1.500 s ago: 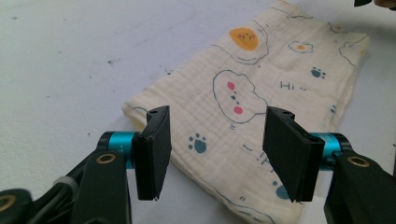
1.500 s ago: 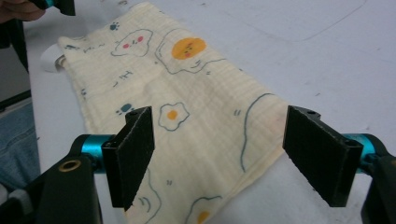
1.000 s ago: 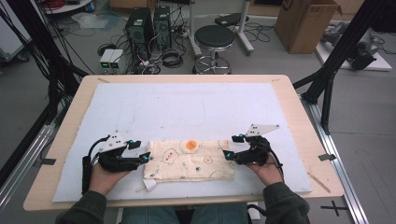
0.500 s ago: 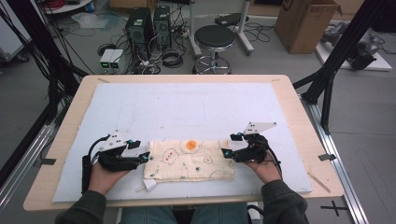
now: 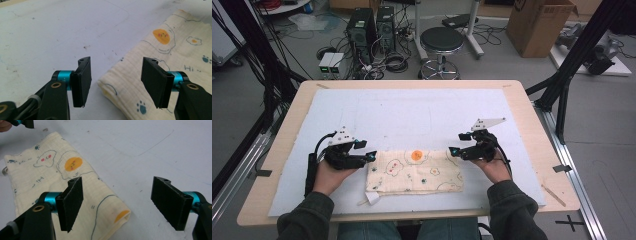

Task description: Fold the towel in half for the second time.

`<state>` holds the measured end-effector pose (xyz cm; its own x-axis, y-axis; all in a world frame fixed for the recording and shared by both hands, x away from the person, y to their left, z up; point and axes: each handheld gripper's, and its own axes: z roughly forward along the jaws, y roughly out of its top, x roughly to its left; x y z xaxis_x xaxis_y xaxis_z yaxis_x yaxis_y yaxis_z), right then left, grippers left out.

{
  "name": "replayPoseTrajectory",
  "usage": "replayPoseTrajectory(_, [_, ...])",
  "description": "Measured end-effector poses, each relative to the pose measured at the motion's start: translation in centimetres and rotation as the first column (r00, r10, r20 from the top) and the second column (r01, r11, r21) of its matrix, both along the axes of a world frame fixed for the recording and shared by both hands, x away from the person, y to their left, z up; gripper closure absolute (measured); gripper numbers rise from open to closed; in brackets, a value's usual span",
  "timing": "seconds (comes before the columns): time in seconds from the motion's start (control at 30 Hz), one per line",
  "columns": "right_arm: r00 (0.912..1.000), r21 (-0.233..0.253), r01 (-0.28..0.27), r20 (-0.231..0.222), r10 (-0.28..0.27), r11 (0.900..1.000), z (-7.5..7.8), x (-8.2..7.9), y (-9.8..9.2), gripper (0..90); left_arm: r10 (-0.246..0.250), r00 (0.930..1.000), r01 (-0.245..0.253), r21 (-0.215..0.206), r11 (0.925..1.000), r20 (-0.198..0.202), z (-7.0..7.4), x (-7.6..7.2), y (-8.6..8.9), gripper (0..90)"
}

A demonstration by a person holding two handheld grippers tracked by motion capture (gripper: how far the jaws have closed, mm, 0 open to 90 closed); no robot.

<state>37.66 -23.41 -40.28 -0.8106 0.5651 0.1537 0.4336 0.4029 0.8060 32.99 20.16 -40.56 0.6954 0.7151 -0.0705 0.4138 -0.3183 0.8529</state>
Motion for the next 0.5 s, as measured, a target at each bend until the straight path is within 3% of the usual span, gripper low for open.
replayPoseTrajectory(0.1, [0.9999,-0.011,0.011,-0.01,-0.011,1.0,0.4,0.7,0.0,26.3,0.009,0.9999,-0.009,0.002,1.0,-0.013,0.1,0.8,-0.1,43.2])
replayPoseTrajectory(0.3, [0.9992,-0.024,-0.013,-0.038,0.012,1.0,0.5,1.9,0.4,42.8,0.02,0.9993,-0.02,0.014,0.9997,-0.032,0.0,1.9,-0.3,45.7])
replayPoseTrajectory(0.5, [0.9949,-0.068,-0.008,-0.101,0.001,0.998,-0.6,2.5,0.8,44.6,0.04,0.9972,-0.038,0.027,0.9989,-0.064,-0.8,2.7,-0.2,44.5])
